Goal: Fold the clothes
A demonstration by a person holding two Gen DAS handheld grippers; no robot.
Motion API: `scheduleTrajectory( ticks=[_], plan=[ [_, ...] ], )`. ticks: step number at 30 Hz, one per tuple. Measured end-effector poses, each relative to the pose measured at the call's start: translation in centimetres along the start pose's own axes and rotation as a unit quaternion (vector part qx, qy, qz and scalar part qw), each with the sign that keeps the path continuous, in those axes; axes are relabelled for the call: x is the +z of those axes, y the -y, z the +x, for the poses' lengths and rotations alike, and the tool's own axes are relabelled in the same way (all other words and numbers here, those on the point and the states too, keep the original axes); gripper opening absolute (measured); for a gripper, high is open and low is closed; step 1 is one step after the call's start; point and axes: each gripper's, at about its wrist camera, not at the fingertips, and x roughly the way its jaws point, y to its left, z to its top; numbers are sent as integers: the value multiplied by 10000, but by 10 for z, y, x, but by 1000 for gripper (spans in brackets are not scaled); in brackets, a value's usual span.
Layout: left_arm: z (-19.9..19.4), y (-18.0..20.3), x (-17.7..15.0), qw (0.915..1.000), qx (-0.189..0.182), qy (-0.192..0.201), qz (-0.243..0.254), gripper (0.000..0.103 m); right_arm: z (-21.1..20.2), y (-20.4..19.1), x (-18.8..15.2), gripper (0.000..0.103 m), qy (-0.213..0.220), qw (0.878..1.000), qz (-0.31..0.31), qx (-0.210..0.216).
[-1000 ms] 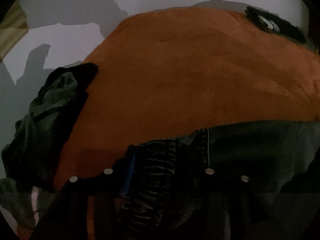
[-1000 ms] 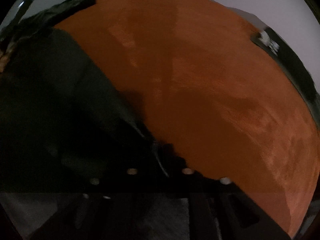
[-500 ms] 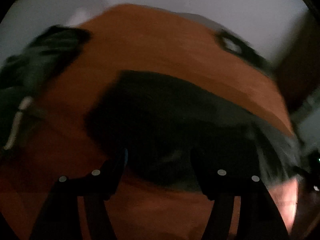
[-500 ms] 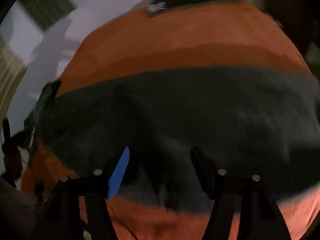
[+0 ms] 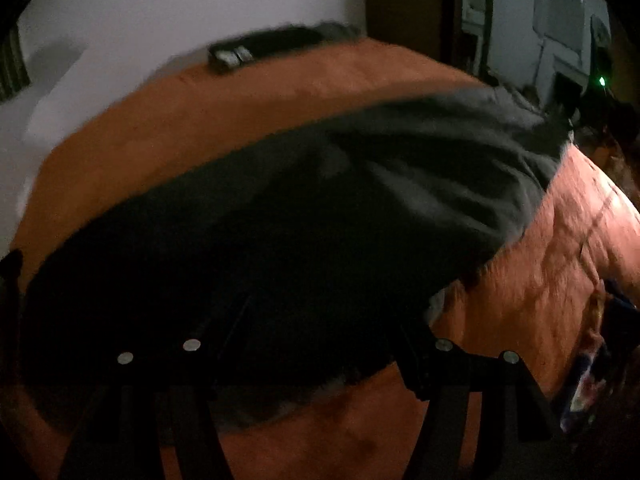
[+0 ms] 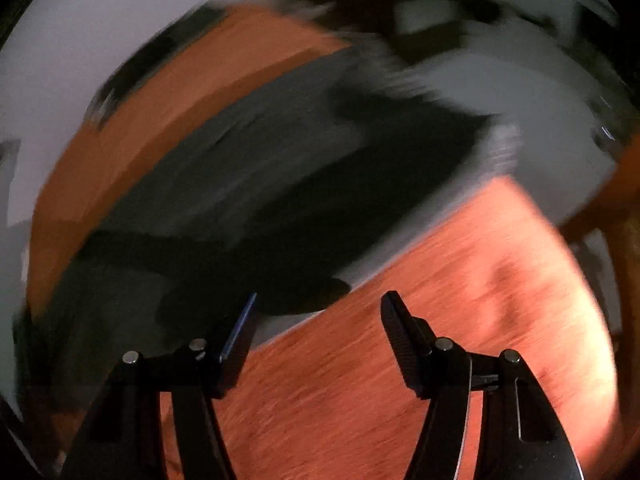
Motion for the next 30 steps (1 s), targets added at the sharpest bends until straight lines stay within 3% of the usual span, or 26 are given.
scheduleTrajectory(
  ticks=[5,6,7,8,11,13,15,17,21,24,25,27,30],
  plan=[
    [10,-16,-4,9975,-219,-215,-633,67,13,53,55,60,58,9930,1180,18],
    [12,-19,-5,9966,-243,-247,-749,67,17,59,64,49,48,9905,1375,20],
    [11,-21,-6,9959,-249,-257,-833,67,21,66,73,15,39,9876,1571,22],
    [11,-21,-8,9953,-236,-261,-902,67,20,67,78,14,49,9857,1684,74],
    [11,-19,-11,9945,-210,-260,-996,67,-15,49,82,13,708,9892,1198,457],
    [12,-18,-13,9944,-181,-295,-994,68,-27,36,77,13,958,9929,692,88],
    [18,-15,-7,9944,-176,-348,-987,68,-12,45,70,13,664,9946,776,-194],
    [22,-14,-5,9939,-184,-382,-1017,69,10,68,61,13,258,9933,1106,-207],
    [21,-14,-3,9932,-164,-408,-1075,71,8,78,54,13,155,9923,1218,-147],
    [17,-13,0,9921,-151,-384,-1184,71,-7,73,56,25,-18,9899,1315,-520],
    [17,-11,-1,9916,-149,-374,-1227,71,-8,74,62,41,-98,9875,1282,-909],
    [12,-13,0,9904,-131,-345,-1332,71,-22,55,60,46,-17,9840,1083,-1414],
    [8,-15,0,9896,-49,-331,-1401,71,-57,-6,49,46,514,9952,184,-810]
  ],
)
